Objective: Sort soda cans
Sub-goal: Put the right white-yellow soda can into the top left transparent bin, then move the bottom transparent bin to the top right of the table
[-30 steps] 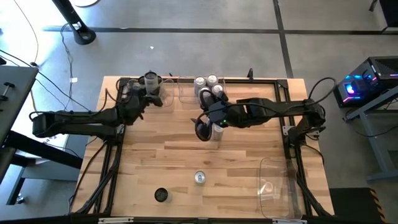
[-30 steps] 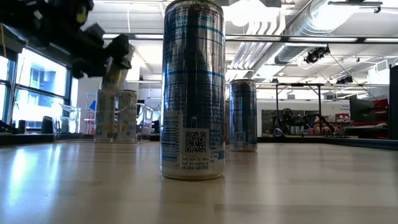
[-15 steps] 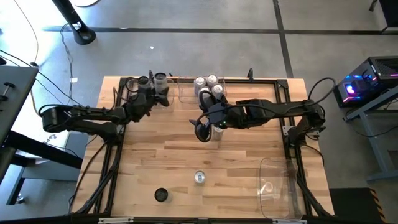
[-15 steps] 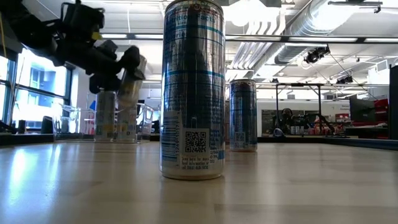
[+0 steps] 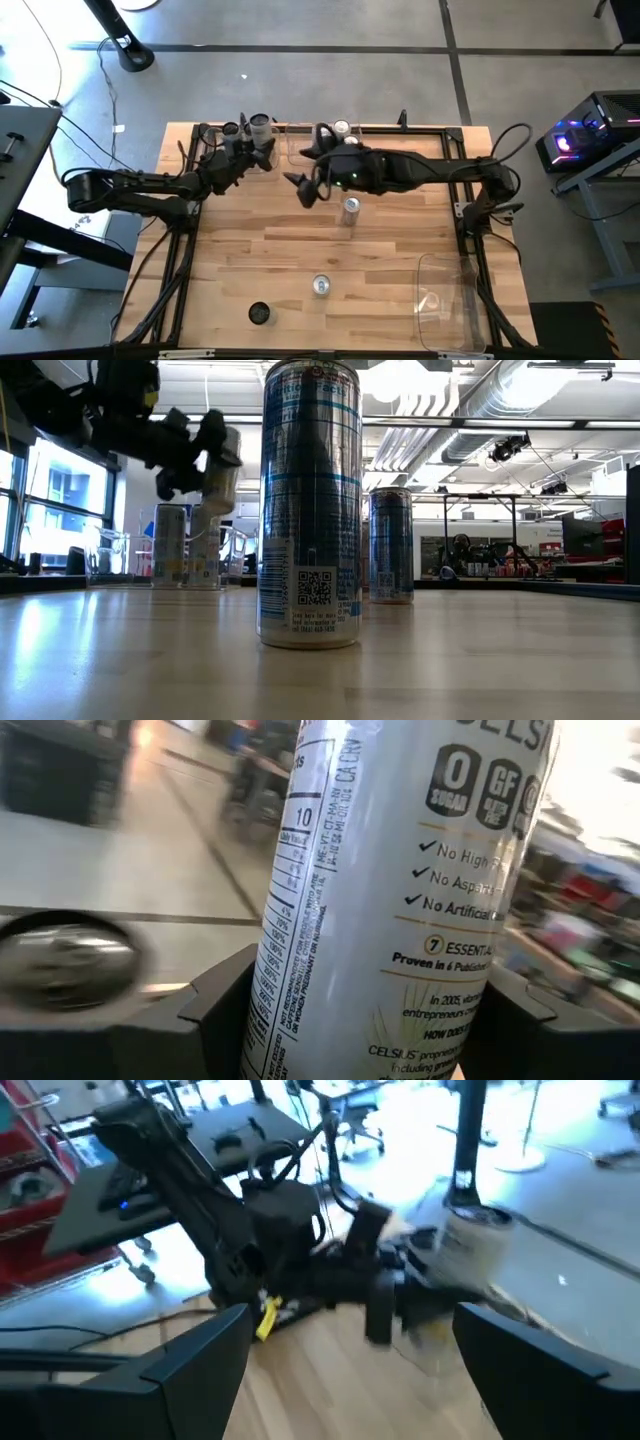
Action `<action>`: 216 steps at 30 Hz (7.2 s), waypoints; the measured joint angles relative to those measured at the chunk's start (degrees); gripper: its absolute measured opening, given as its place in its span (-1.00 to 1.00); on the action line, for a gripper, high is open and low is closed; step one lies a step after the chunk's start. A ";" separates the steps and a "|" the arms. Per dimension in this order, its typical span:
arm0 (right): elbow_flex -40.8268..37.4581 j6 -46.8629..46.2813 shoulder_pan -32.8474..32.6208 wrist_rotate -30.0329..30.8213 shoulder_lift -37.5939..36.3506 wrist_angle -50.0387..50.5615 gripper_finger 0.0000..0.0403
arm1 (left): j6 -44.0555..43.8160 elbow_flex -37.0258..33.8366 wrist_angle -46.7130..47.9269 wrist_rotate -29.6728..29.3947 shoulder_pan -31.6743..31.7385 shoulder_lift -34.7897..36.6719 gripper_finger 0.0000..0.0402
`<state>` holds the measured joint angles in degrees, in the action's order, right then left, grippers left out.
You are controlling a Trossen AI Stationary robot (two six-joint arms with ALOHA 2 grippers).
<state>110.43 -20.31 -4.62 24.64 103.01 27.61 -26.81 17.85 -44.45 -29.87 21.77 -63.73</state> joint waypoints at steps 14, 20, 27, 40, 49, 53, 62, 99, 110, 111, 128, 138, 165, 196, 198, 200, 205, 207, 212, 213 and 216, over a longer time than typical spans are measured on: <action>-0.04 4.96 4.48 0.05 3.47 -5.03 0.69 | 10.86 11.58 1.74 -2.84 -11.30 -0.11 0.23; -0.02 6.23 3.05 -0.23 3.40 1.65 0.69 | 10.86 13.31 -4.49 -2.79 -12.10 0.66 0.23; -0.02 6.50 1.29 0.75 3.40 4.05 0.69 | 6.61 15.27 -5.78 4.87 -12.03 2.89 0.23; 0.04 5.55 1.30 2.77 3.40 3.79 0.69 | 1.34 16.11 -6.51 20.68 -14.76 2.89 0.23; 0.02 4.79 1.98 -6.26 3.91 0.92 0.69 | 1.37 16.14 -8.35 24.33 -16.39 2.91 0.23; 0.02 5.14 1.97 -10.14 3.93 -2.49 0.69 | 0.57 16.15 -8.40 25.95 -16.36 2.52 0.23; 0.04 4.75 1.96 -10.12 4.27 -2.26 0.27 | 1.38 16.17 -8.30 25.97 -16.39 2.52 0.23; -0.74 4.22 -3.31 -12.11 -1.67 38.13 0.09 | 17.00 35.59 45.81 40.68 -15.03 1.09 0.94; -0.74 5.37 -3.98 -14.17 0.34 36.77 0.09 | 14.83 35.57 43.64 43.06 -16.13 -2.61 0.93; -0.75 5.37 -4.00 -14.20 0.34 36.74 0.09 | 14.91 35.57 43.52 43.07 -16.42 -2.90 0.92; -0.70 4.72 -3.93 -12.59 0.14 36.94 0.09 | 16.42 36.51 43.70 42.25 -17.39 -3.63 0.18; 0.87 1.54 -4.81 -6.99 -2.15 45.05 0.85 | 18.17 36.40 51.49 40.32 -13.30 -1.85 0.18; -9.98 -14.96 -7.60 4.75 -10.41 57.72 0.94 | 12.19 42.80 93.08 24.63 8.10 5.73 0.18; -17.18 -19.90 -10.91 1.71 -13.17 48.27 0.94 | 18.37 38.26 86.26 24.67 18.08 -15.08 0.69; -17.18 -19.88 -10.91 1.71 -13.16 48.22 0.94 | 18.08 38.96 87.36 24.90 18.08 -14.80 0.79; -17.18 -19.86 -10.91 1.73 -13.15 48.22 0.94 | 18.20 40.14 89.27 25.27 18.08 -14.68 0.83; -17.18 -19.83 -10.91 1.75 -13.54 47.89 0.94 | 18.97 43.88 92.31 26.27 18.08 -14.73 0.83; -17.18 -19.82 -10.91 1.77 -13.83 47.84 0.94 | 18.97 45.45 92.94 27.92 18.08 -14.75 0.83; -17.18 -20.00 -11.17 1.72 -14.35 47.04 0.94 | 18.99 50.27 94.51 29.62 17.97 -14.62 0.83; -17.18 -19.94 -11.28 1.81 -14.49 46.78 0.94 | 19.17 51.41 95.18 29.62 17.95 -14.62 0.83; -17.18 -19.85 -11.41 1.90 -14.72 46.19 0.94 | 19.93 54.43 96.55 28.44 17.95 -14.60 0.83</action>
<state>93.25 -40.15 -16.03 26.55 88.29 73.81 -6.88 72.29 52.10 -1.43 39.72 -78.32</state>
